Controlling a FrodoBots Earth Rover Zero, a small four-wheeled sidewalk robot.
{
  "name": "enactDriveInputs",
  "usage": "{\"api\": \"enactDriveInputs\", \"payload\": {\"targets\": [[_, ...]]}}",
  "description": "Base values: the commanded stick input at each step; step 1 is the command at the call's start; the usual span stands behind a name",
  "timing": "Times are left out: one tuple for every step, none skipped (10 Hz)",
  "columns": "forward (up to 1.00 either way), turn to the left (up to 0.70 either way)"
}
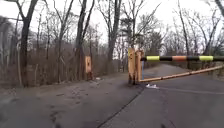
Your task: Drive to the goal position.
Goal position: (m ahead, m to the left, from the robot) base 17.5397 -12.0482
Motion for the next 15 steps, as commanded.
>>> {"api": "enactDriveInputs", "payload": {"targets": [[0.43,0.00],[0.64,0.00],[0.70,0.35],[0.70,0.35],[0.70,0.35],[0.70,0.00],[0.70,0.00],[0.70,0.00],[0.70,0.00],[0.70,0.00],[0.70,0.00],[0.70,0.00],[0.70,0.00],[0.70,0.00],[0.70,0.00]]}}
